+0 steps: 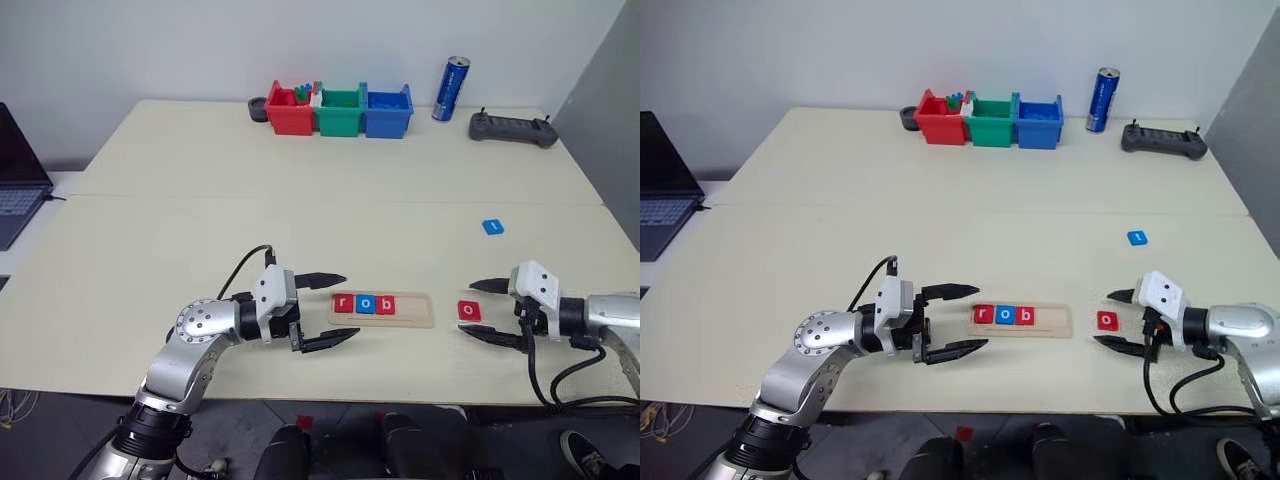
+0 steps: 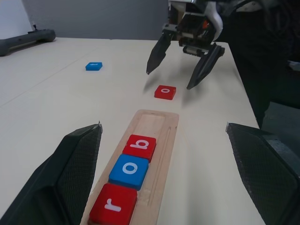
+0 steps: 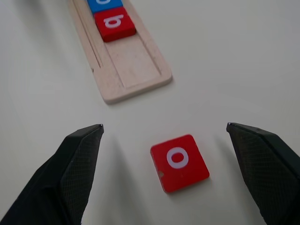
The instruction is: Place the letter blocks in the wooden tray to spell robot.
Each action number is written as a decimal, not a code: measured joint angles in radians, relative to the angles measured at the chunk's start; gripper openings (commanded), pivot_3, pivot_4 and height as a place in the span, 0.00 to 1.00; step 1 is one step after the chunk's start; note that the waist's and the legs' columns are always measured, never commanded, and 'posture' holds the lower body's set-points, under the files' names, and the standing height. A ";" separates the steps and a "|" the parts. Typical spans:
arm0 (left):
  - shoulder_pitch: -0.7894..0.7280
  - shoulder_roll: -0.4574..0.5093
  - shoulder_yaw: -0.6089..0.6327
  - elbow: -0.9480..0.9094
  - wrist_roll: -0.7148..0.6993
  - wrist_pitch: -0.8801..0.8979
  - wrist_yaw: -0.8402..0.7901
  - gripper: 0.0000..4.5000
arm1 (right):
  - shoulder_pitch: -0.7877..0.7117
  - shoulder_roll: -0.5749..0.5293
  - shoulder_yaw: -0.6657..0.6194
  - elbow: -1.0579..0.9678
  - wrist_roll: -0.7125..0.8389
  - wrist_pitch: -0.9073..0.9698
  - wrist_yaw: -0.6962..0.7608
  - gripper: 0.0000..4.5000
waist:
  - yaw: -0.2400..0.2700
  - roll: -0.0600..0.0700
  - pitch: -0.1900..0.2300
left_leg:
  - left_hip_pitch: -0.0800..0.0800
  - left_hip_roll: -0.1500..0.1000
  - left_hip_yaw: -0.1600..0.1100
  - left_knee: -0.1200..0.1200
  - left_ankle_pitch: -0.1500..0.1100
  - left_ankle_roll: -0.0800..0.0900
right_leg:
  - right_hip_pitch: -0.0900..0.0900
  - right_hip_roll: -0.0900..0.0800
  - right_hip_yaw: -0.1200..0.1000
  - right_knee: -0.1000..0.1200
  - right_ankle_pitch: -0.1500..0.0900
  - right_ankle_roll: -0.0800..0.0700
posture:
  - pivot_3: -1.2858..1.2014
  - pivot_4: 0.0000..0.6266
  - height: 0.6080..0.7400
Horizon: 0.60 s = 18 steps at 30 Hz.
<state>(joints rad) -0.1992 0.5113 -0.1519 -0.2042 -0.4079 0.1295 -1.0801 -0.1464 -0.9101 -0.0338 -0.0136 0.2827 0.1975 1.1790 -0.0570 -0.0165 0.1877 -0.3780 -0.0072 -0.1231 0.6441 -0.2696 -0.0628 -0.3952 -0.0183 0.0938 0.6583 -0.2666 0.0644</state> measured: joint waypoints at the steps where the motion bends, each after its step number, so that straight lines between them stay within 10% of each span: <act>1: 0.001 0.000 0.000 0.000 0.000 0.000 0.000 1.00 | -0.029 0.001 0.017 0.047 -0.012 -0.032 0.021 0.99 | -0.002 0.000 0.000 | 0.000 0.000 0.000 0.000 0.000 0.000 | 0.000 0.000 0.000 0.000 0.000 0.000 | 0.52 0.24 1.00; 14: 0.019 0.018 0.001 -0.013 0.000 0.003 0.006 1.00 | -0.149 0.036 0.098 0.294 -0.069 -0.174 0.125 0.99 | 0.007 0.000 0.000 | -0.001 -0.001 -0.001 0.001 0.000 0.000 | 0.000 -0.001 0.000 0.001 0.000 0.000 | 0.52 0.24 1.00; 18: 0.019 0.021 0.002 -0.021 -0.001 0.008 0.009 1.00 | -0.165 0.040 0.098 0.326 -0.074 -0.191 0.130 0.79 | 0.007 0.000 0.000 | 0.000 -0.001 -0.001 0.001 0.000 0.000 | 0.000 -0.001 0.000 0.001 0.000 0.000 | 0.52 0.24 1.00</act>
<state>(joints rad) -0.1800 0.5326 -0.1503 -0.2254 -0.4088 0.1371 -1.0708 -0.3113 -0.8705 0.0646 0.3121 0.2082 0.0065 1.3092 -0.0502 -0.0163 0.1876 -0.3784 -0.0080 -0.1242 0.6449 -0.2695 -0.0629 -0.3951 -0.0188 0.0941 0.6595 -0.2664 0.0642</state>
